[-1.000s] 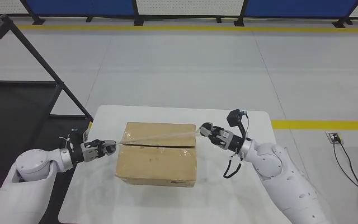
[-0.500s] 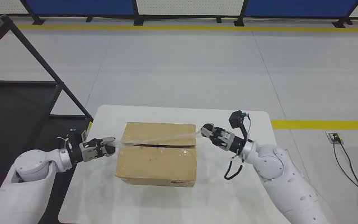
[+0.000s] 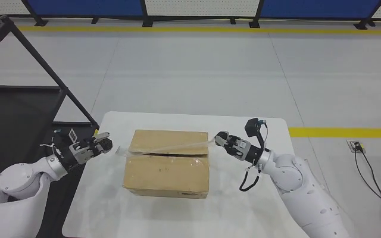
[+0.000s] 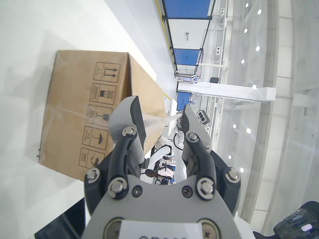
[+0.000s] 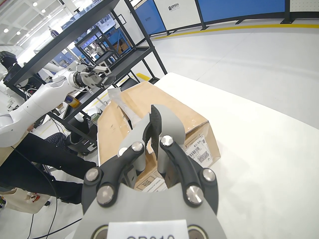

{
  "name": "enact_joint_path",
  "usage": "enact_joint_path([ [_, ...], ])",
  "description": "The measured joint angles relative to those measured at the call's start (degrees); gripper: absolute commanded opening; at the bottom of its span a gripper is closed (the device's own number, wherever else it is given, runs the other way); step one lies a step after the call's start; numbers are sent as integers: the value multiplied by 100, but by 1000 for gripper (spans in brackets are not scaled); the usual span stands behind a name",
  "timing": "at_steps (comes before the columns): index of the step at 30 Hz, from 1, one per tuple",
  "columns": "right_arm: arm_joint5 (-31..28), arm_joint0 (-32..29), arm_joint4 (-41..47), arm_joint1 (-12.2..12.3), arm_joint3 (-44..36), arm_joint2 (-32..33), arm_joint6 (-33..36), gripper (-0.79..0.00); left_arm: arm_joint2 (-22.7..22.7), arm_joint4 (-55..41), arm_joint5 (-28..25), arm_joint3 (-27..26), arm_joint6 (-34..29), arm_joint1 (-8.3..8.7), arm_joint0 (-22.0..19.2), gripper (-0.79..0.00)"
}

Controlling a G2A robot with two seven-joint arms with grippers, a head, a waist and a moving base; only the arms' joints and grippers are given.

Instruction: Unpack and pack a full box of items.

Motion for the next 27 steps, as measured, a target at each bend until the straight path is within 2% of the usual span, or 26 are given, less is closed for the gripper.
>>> enact_joint_path([
  [3,-13,-8,6,3,-2,13,9,-785,-182,-155,4,-506,261,11,283,-690],
  [6,-17,-16,10,6,-4,27,19,-785,-201,-195,20,-968,342,11,533,-745],
  [11,-24,-26,9,9,-12,43,19,-785,175,232,213,-1230,410,-4,583,-754],
  [20,-48,-42,23,8,-7,41,46,-785,962,883,212,-695,741,-95,111,-754],
  [27,-196,-63,-73,13,-3,25,40,-785,1185,917,136,-471,702,-133,-26,-763],
])
